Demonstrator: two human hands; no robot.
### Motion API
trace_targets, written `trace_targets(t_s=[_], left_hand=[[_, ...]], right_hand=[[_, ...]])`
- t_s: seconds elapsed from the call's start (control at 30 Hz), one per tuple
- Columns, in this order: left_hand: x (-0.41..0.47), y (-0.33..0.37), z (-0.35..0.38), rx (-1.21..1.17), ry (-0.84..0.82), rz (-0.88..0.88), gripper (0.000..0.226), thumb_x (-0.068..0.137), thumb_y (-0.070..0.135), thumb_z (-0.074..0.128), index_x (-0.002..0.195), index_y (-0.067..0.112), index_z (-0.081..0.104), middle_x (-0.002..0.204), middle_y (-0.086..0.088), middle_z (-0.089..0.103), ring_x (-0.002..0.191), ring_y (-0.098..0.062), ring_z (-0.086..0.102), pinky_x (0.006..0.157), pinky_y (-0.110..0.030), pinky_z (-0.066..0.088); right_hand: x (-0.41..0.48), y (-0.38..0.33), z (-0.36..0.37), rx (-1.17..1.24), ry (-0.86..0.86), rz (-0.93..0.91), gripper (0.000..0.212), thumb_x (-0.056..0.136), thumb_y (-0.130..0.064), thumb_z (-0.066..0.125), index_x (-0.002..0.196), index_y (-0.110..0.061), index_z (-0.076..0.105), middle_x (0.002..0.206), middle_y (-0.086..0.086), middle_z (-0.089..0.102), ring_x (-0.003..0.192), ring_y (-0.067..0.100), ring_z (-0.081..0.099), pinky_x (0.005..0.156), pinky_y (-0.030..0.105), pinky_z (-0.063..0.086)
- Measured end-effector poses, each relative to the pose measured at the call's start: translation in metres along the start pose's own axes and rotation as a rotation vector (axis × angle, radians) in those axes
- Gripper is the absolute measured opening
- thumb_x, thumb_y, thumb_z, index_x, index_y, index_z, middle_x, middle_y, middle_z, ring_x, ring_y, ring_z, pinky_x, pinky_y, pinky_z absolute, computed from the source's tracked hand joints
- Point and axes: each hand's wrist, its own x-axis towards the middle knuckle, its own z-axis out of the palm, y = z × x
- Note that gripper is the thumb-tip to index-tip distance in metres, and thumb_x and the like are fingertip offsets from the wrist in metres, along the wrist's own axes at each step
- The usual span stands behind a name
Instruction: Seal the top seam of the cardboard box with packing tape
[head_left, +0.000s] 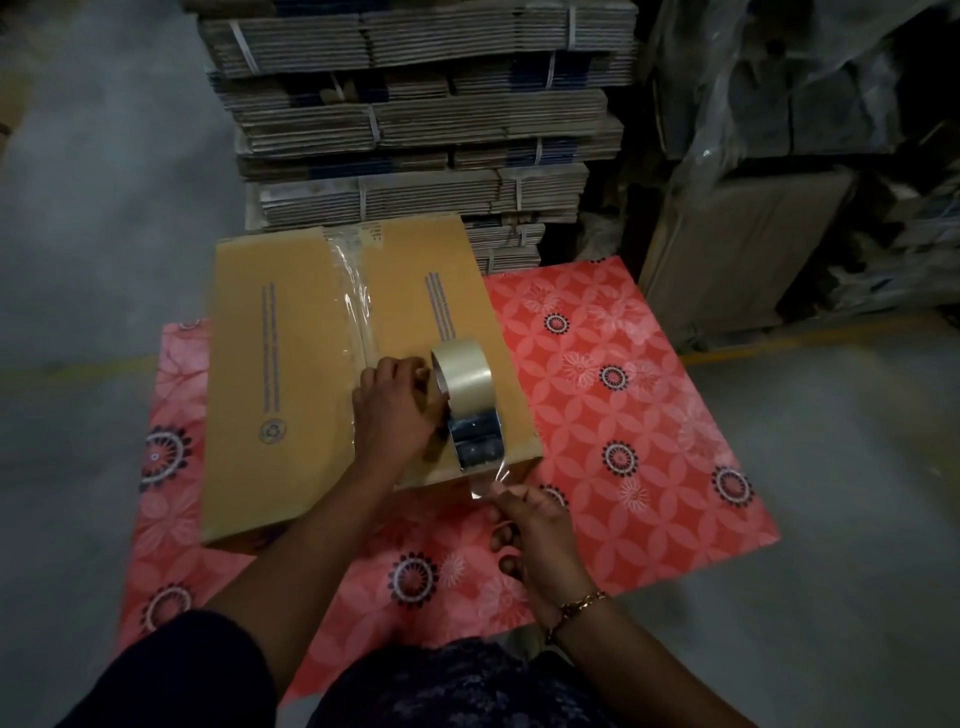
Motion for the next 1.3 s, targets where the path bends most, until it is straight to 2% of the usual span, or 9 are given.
trace_targets(t_s=[0.13, 0.23, 0.3, 0.57, 0.73, 0.83, 0.9, 1.03, 1.3], left_hand=[[-0.025, 0.003, -0.011, -0.15, 0.118, 0.046, 0.036, 0.088, 0.033, 0.058, 0.122, 0.02, 0.062, 0.118, -0.004, 0.062, 0.11, -0.03, 0.053, 0.09, -0.047, 0.044], [-0.068, 0.0, -0.012, -0.188, 0.089, 0.278, 0.043, 0.079, 0.007, 0.069, 0.12, 0.017, 0.063, 0.118, -0.003, 0.059, 0.11, -0.025, 0.053, 0.093, -0.038, 0.045], [-0.091, 0.0, -0.007, -0.158, 0.046, 0.403, 0.049, 0.077, 0.005, 0.071, 0.124, 0.017, 0.062, 0.121, -0.004, 0.055, 0.113, -0.023, 0.053, 0.096, -0.033, 0.043], [-0.11, 0.003, 0.009, -0.15, 0.055, 0.434, 0.011, 0.089, 0.015, 0.069, 0.099, 0.015, 0.068, 0.108, -0.003, 0.058, 0.101, -0.024, 0.054, 0.081, -0.043, 0.048], [-0.109, 0.003, 0.008, -0.249, 0.049, 0.346, 0.006, 0.089, 0.019, 0.068, 0.095, 0.017, 0.07, 0.107, 0.0, 0.056, 0.103, -0.022, 0.053, 0.083, -0.043, 0.049], [-0.109, 0.005, 0.006, -0.303, 0.04, 0.303, 0.005, 0.088, 0.023, 0.069, 0.092, 0.02, 0.071, 0.105, 0.003, 0.056, 0.104, -0.019, 0.054, 0.085, -0.041, 0.049], [-0.109, 0.006, 0.005, -0.336, 0.03, 0.284, 0.007, 0.088, 0.026, 0.068, 0.091, 0.021, 0.071, 0.104, 0.004, 0.056, 0.105, -0.016, 0.053, 0.088, -0.037, 0.047], [-0.109, 0.007, 0.007, -0.359, 0.022, 0.274, 0.011, 0.089, 0.028, 0.067, 0.092, 0.018, 0.07, 0.103, 0.003, 0.056, 0.104, -0.016, 0.053, 0.088, -0.034, 0.046], [-0.109, 0.007, 0.005, -0.38, 0.008, 0.266, 0.014, 0.089, 0.029, 0.066, 0.1, 0.021, 0.068, 0.105, 0.006, 0.055, 0.106, -0.013, 0.053, 0.09, -0.034, 0.048]], right_hand=[[0.0, 0.003, 0.0, -0.008, -0.007, 0.014, 0.025, 0.09, -0.029, 0.072, 0.096, -0.005, 0.066, 0.068, -0.001, 0.062, 0.048, 0.01, 0.051, 0.042, 0.02, 0.032], [0.001, 0.002, -0.001, 0.015, -0.008, 0.016, 0.036, 0.094, -0.022, 0.067, 0.109, 0.01, 0.058, 0.063, -0.002, 0.061, 0.047, 0.01, 0.049, 0.041, 0.02, 0.033], [0.002, 0.003, -0.001, 0.022, -0.014, 0.017, 0.035, 0.096, -0.016, 0.061, 0.112, 0.014, 0.056, 0.061, -0.002, 0.06, 0.047, 0.011, 0.048, 0.041, 0.019, 0.033], [0.003, 0.002, -0.001, 0.01, -0.061, 0.018, 0.015, 0.097, -0.023, 0.061, 0.087, -0.011, 0.06, 0.066, 0.002, 0.058, 0.049, 0.013, 0.047, 0.047, 0.025, 0.032], [0.001, -0.002, -0.014, 0.049, -0.163, 0.047, 0.036, 0.094, -0.048, 0.059, 0.092, -0.013, 0.067, 0.066, -0.001, 0.062, 0.051, 0.013, 0.053, 0.045, 0.023, 0.035], [0.009, 0.003, -0.037, -0.241, -0.073, -0.218, 0.037, 0.081, -0.051, 0.071, 0.099, -0.02, 0.063, 0.077, -0.002, 0.067, 0.058, 0.012, 0.061, 0.05, 0.025, 0.044], [0.016, 0.004, -0.052, -0.472, -0.016, -0.451, 0.026, 0.083, -0.035, 0.073, 0.105, -0.033, 0.061, 0.082, -0.007, 0.068, 0.069, 0.009, 0.063, 0.06, 0.027, 0.05], [0.03, -0.007, -0.057, -0.763, -0.055, -0.752, 0.028, 0.088, -0.016, 0.068, 0.113, -0.026, 0.06, 0.1, -0.006, 0.064, 0.079, 0.01, 0.063, 0.067, 0.028, 0.054], [0.048, -0.021, -0.049, -0.955, -0.144, -0.943, 0.005, 0.09, -0.019, 0.069, 0.093, -0.018, 0.065, 0.094, -0.003, 0.057, 0.078, 0.008, 0.058, 0.067, 0.035, 0.053]])
